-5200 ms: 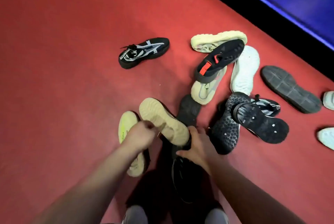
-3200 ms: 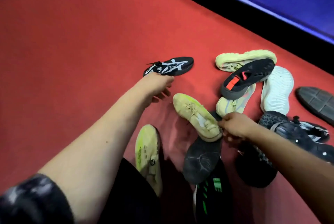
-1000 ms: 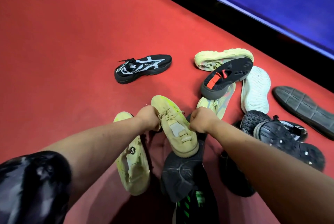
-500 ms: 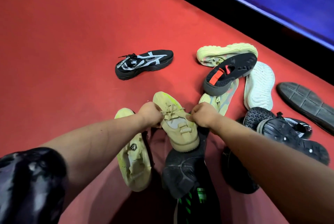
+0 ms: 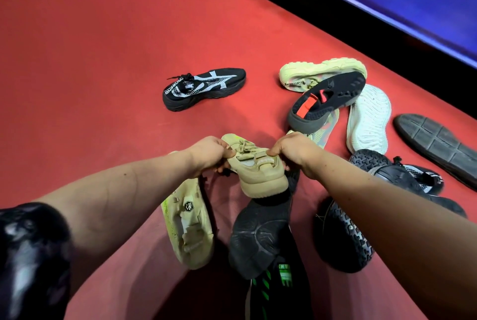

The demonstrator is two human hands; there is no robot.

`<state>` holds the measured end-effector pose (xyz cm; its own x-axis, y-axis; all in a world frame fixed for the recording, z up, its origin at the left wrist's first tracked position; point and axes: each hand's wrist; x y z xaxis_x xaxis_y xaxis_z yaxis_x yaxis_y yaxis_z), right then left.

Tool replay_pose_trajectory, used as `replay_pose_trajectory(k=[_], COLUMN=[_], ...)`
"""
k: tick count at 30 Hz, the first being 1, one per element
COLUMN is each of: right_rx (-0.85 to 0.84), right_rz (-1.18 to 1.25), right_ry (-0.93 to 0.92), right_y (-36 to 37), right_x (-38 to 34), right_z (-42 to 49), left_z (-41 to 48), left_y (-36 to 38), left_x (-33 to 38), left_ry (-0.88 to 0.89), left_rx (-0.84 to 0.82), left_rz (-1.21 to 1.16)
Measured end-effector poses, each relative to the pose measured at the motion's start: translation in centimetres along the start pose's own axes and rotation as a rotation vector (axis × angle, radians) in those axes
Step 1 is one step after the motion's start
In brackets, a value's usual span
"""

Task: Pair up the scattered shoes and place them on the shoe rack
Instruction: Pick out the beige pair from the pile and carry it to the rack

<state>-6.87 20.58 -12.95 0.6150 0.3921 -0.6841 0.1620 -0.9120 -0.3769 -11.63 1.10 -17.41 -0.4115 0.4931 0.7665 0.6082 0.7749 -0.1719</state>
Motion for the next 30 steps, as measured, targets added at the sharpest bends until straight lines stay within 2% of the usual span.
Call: replay_pose_trajectory(k=[2,5,9,13,17,19,21,27,30], right_rx=[0.027,0.065,0.004,-0.063,-0.042,-0.009,-0.002,-0.171,-0.273], right_rz=[-0.211,-0.545,-0.759,-0.903,-1.017,-0.963,-0.729,0.018,0.129], right_ry=[-0.082,-0.304,-0.547,-0.647,-0.67,-0.653,-0.505,-0.087,0.067], right_y=[-0.5,-0.9,-0.9,0.0,0.8,1.0,0.9,-0.3,-1.1], right_x=[0.2,0.1,-0.2,-0.4,-0.3,-0.2,-0.1,0.3,0.6], right_z=[0.1,0.1,-0.2,-0.7,-0.8,-0.5,0.0,0.1,-0.3], left_z=[-0.1,-0.3,-0.6,-1.2,-1.9,-2.1,-2.1,-2.0,-2.1], left_y=[0.5,1.3,1.9,1.7,1.6,1.4,1.3,1.4,1.6], left_x=[0.4,0.6,0.6,0.9,1.1,1.3,1.6,2.1,2.3], left_ry=[0.017,0.024,0.029,0.063,0.08,0.095,0.122,0.188,0.204], left_rx=[-0.017,-0.04,-0.06,-0.118,-0.18,-0.187,-0.188,-0.184,-0.201], left_rz=[0.003,0.067,0.054,0.019,-0.011,0.022,0.064,0.179,0.198])
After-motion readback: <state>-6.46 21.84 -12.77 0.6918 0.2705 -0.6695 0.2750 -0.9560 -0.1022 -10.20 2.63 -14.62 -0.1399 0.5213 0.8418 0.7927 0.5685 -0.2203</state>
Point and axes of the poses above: each hand's wrist, its own z-axis towards the middle knuckle, its own y-axis out of the palm, x = y × z, and after that the axes turned 1 degree about -x, right-handed
